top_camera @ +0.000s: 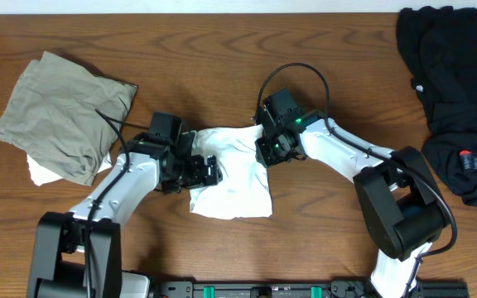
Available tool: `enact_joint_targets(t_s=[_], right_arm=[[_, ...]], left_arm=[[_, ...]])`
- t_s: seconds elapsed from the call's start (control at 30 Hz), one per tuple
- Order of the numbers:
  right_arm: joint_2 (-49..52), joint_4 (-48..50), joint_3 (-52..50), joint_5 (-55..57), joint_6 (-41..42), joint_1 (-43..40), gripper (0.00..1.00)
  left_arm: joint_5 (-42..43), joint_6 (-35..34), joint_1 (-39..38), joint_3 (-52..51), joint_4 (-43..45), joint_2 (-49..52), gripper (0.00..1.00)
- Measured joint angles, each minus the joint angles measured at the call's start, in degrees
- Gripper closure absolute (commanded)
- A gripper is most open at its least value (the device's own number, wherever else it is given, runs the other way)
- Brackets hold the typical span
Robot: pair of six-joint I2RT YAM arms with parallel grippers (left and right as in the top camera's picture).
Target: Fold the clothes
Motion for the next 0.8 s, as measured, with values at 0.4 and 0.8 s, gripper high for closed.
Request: enact_joint_targets(t_s=[0.4, 0.8], right_arm=[[0.0, -0.2, 0.0, 0.0, 0.0, 0.0, 0.65], [-0.3, -7.5, 1.5, 0.3, -0.2, -0.7, 0.66]], left_arm=[[10.5, -3.4, -0.4, -1.3, 9.5, 4.0, 0.1], [10.9, -3.3, -1.8, -2.1, 9.2, 6.5, 0.94]])
